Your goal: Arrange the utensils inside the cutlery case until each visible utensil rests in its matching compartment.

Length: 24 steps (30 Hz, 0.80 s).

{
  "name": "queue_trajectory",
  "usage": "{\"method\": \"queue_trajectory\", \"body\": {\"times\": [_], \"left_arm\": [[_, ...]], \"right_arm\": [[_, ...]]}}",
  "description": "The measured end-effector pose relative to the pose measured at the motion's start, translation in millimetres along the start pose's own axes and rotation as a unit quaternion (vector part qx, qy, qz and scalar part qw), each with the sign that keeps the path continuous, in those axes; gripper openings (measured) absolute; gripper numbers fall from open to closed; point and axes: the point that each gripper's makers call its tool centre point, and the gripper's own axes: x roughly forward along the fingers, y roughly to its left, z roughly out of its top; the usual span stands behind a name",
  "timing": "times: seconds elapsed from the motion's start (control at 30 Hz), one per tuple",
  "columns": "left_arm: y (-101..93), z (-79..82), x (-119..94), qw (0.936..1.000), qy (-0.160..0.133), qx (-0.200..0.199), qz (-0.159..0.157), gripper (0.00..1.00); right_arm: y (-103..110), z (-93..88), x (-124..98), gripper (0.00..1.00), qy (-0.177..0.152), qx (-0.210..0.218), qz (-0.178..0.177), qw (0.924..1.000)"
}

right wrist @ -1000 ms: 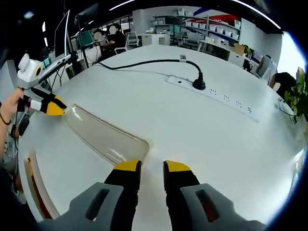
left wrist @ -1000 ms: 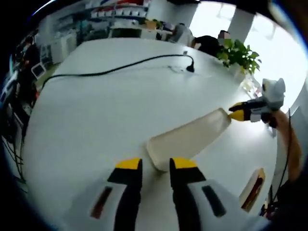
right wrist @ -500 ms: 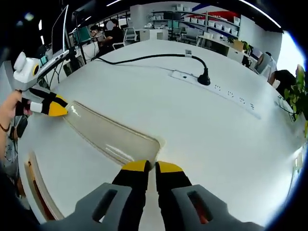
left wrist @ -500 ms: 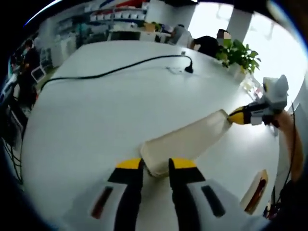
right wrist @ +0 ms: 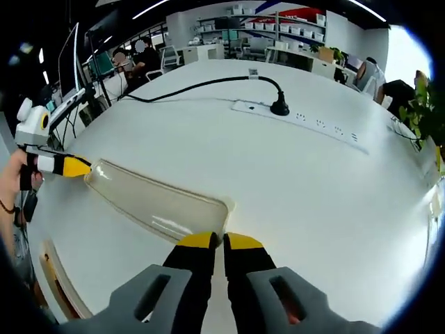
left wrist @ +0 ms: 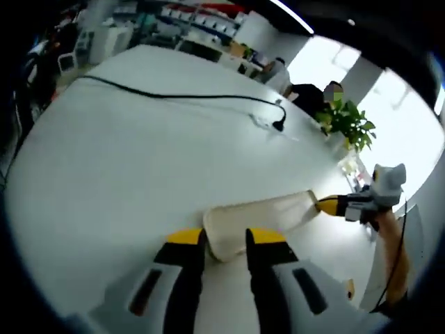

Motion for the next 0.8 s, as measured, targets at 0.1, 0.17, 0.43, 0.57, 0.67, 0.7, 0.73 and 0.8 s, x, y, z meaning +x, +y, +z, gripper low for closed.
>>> {"method": "queue_trajectory", "body": {"times": [0.1, 0.17, 0.43, 0.57, 0.67, 0.7, 0.73, 0.8], "left_arm": [[-7.7, -6.1, -1.8, 0.9996, -0.003, -0.021, -0.020, 0.27], [-13.1, -11.4, -3.4, 0.9991, -0.006, -0.026, -0.032, 0.28], [-47.9, -27.7, -12.0, 0.9886, -0.035, -0.094, -0.112, 0.26], [-58.3, -40.6, -11.7, 0.9886, -0.036, -0.093, -0.113, 0.26], [-68.8, -42.9, -15.5, 0.9830, -0.046, -0.113, -0.137, 0.24], [-74.8, -46.2, -16.7, 0.9807, -0.043, -0.118, -0.150, 0.24], [-81.6, -51.1, -17.1, 0.9798, -0.037, -0.112, -0.162, 0.23], [-93.2, -60.3, -15.2, 0.9802, -0.030, -0.105, -0.165, 0.23]], "right_arm": [[0.0, -1.4, -0.9, 0.03, -0.002, 0.002, 0.001, 1.0000], [0.1, -2.9, -1.9, 0.03, -0.003, 0.001, 0.001, 1.0000], [-6.2, -7.7, -5.0, 0.03, -0.001, 0.018, 0.014, 0.9997], [-5.8, -9.3, -5.1, 0.03, -0.004, 0.033, 0.024, 0.9992], [-5.8, -9.4, -4.7, 0.03, -0.006, 0.031, 0.025, 0.9992], [-5.8, -9.7, -5.0, 0.03, -0.007, 0.029, 0.028, 0.9992], [-5.9, -9.9, -5.0, 0.03, -0.008, 0.028, 0.029, 0.9991], [-5.8, -10.1, -5.0, 0.03, -0.012, 0.022, 0.036, 0.9990]]}}
